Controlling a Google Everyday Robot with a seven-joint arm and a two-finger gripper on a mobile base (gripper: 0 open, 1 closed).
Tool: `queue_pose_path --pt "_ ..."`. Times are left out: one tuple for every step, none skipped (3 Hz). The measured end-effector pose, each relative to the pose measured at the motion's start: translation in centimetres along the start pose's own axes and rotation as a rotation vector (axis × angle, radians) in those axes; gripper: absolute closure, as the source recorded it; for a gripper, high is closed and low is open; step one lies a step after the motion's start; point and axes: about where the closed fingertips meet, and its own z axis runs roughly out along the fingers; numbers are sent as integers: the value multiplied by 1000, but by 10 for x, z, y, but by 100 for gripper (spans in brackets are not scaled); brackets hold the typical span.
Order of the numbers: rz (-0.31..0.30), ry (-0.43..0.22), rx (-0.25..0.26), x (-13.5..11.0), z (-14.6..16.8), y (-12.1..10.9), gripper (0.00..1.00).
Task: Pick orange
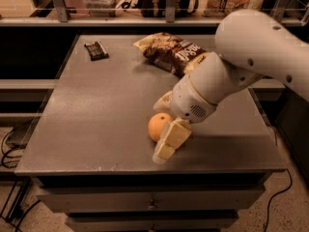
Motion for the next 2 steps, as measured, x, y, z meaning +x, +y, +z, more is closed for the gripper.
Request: queue_pose_path --pt "23 20 -6 0 7 1 43" --pt "42 14 21 -5 -9 -3 65"
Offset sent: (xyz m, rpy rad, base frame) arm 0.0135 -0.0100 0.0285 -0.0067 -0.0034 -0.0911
